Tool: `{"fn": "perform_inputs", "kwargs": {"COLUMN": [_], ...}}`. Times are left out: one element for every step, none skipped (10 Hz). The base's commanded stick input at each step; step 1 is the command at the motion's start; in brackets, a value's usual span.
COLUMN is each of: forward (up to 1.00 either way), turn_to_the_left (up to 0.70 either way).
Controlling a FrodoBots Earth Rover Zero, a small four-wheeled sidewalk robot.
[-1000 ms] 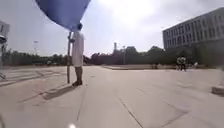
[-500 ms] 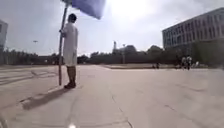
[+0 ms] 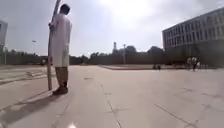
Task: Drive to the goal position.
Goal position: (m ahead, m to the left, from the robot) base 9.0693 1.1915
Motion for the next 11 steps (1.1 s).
{"fn": "perform_inputs", "kwargs": {"forward": [1.00,1.00,1.00,1.00,1.00,1.00,1.00,1.00,1.00,1.00,1.00], "turn_to_the_left": [0.00,0.00,0.00,0.00,0.00,0.00,0.00,0.00,0.00,0.00,0.00]}}
